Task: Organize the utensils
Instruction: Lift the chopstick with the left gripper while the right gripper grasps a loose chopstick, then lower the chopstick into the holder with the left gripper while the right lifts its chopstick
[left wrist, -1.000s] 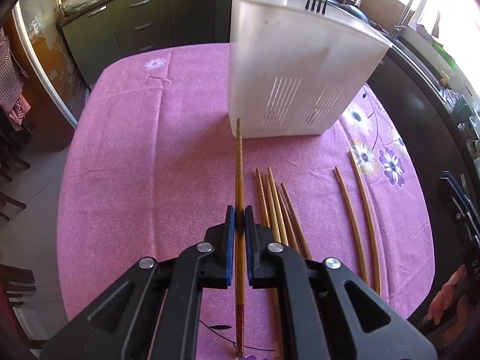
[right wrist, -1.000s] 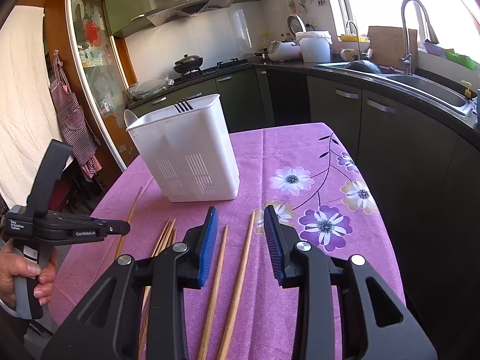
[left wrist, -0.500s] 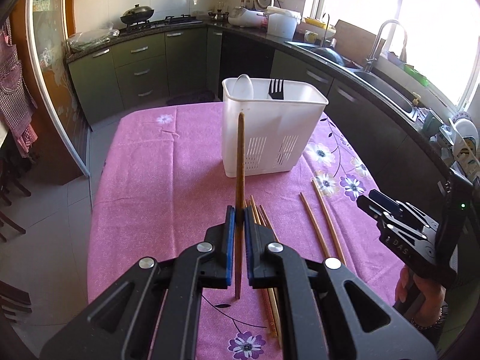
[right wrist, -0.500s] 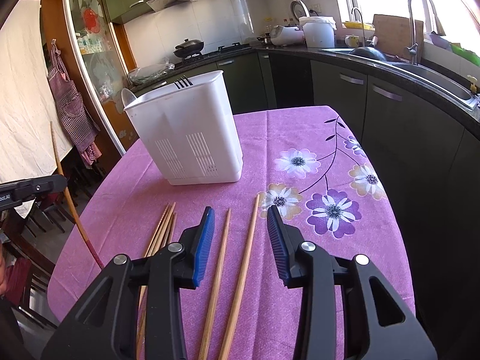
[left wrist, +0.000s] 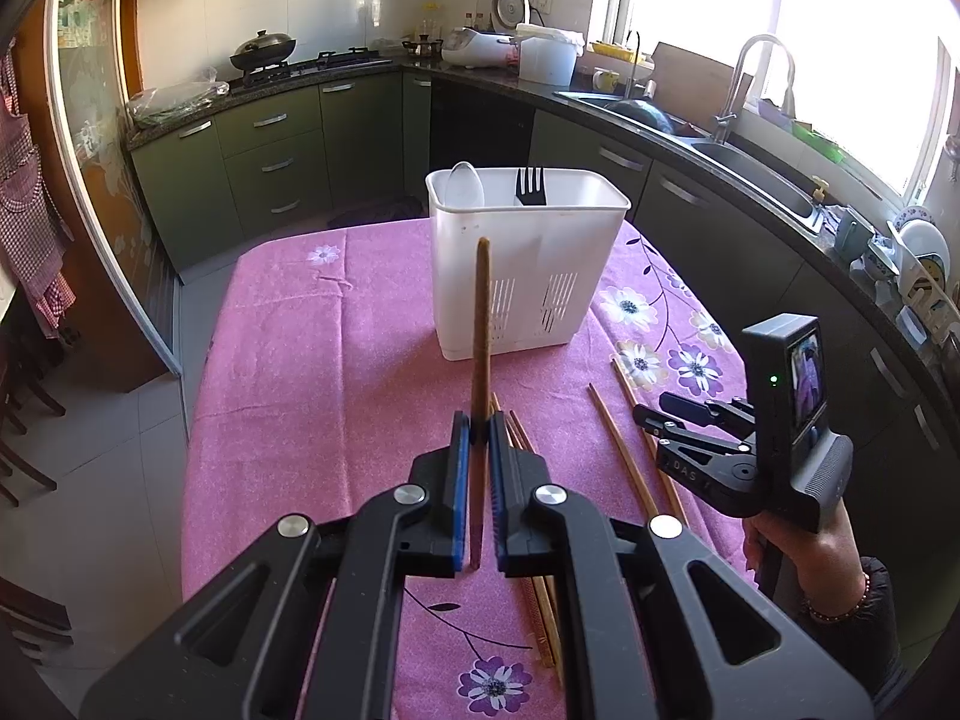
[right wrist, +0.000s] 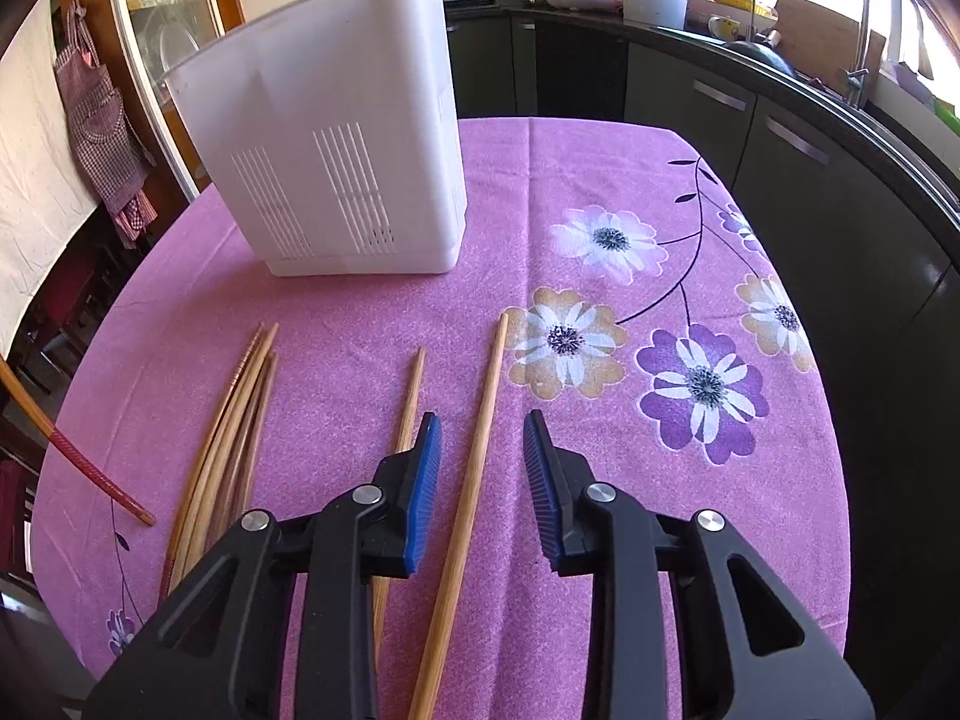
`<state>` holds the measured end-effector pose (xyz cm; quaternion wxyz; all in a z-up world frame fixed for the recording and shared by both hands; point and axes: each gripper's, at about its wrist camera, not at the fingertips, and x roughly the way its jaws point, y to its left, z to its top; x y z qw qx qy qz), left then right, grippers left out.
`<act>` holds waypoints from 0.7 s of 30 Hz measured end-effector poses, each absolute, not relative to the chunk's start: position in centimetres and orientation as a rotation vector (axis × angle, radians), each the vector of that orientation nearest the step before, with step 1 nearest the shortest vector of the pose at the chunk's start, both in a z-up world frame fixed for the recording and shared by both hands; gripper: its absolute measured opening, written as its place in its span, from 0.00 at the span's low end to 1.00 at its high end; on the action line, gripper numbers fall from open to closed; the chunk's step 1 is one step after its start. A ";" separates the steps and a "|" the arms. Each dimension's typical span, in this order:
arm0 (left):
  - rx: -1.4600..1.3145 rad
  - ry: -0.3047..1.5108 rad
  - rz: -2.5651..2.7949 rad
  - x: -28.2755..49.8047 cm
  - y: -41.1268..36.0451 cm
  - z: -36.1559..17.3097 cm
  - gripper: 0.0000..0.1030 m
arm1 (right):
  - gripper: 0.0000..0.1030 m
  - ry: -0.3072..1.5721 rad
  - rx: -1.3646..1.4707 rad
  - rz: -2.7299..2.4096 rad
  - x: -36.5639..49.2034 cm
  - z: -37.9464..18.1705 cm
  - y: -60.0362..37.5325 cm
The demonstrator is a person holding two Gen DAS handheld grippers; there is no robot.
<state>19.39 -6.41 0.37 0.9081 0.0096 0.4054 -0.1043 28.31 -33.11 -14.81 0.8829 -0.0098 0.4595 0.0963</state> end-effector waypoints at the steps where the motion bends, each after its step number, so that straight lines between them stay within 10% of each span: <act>1: 0.020 0.837 -0.216 19.4 -6.4 0.4 0.06 | 0.27 0.965 -0.029 0.199 28.5 -15.1 -32.9; 8: 0.023 0.836 -0.218 19.5 -6.5 0.3 0.06 | 0.08 0.980 -0.070 0.188 29.0 -15.9 -32.2; 21: 0.031 0.840 -0.224 19.4 -6.6 0.1 0.06 | 0.07 0.764 0.036 0.268 25.3 -7.9 -33.8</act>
